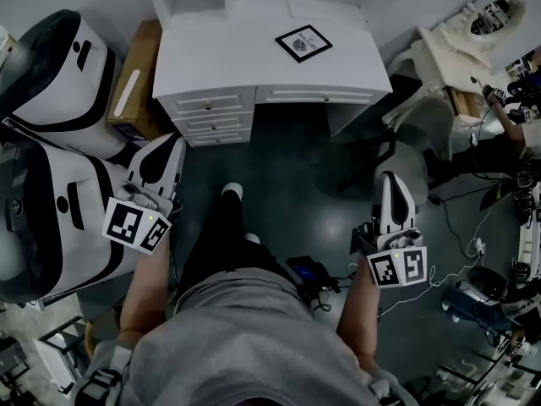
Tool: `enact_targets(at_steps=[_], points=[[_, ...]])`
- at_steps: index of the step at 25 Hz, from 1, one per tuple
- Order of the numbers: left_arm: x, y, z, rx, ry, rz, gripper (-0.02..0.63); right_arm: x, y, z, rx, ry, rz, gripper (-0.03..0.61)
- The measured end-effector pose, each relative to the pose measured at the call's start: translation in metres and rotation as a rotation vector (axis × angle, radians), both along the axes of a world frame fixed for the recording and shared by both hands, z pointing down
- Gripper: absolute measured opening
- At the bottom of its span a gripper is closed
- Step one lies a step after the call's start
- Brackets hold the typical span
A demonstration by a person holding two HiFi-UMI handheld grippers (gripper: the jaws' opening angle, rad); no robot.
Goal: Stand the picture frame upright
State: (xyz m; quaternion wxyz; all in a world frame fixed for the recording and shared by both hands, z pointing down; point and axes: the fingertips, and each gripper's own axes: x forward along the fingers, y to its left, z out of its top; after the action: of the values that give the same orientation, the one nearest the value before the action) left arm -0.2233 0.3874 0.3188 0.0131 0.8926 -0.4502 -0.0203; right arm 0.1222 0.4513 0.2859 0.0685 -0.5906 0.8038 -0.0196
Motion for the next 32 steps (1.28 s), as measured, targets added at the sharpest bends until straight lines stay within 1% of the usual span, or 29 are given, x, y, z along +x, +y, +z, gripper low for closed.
enact_targets(at_steps=[4,7,11,18,27,32], points=[[0.003,-0.033,0.003,0.01,-0.014,0.026,0.006,0.002,-0.024,0.0,0.014,-0.006,0.036,0.026],[0.005,-0.07,0.002,0.02,-0.031,0.048,0.006,-0.001,-0.054,0.0,0.013,-0.008,0.052,0.026],[0.003,-0.125,-0.001,0.029,-0.03,0.083,0.006,-0.014,-0.098,0.001,0.005,0.009,0.058,0.028],[0.008,-0.207,0.002,0.028,-0.015,0.154,0.006,-0.018,-0.154,0.002,0.003,0.02,0.116,0.028],[0.014,-0.266,0.001,0.032,-0.021,0.253,0.006,-0.033,-0.195,-0.003,0.011,0.007,0.176,0.028],[0.012,-0.286,0.009,0.018,-0.019,0.275,0.006,-0.04,-0.208,0.002,0.001,0.003,0.196,0.028]])
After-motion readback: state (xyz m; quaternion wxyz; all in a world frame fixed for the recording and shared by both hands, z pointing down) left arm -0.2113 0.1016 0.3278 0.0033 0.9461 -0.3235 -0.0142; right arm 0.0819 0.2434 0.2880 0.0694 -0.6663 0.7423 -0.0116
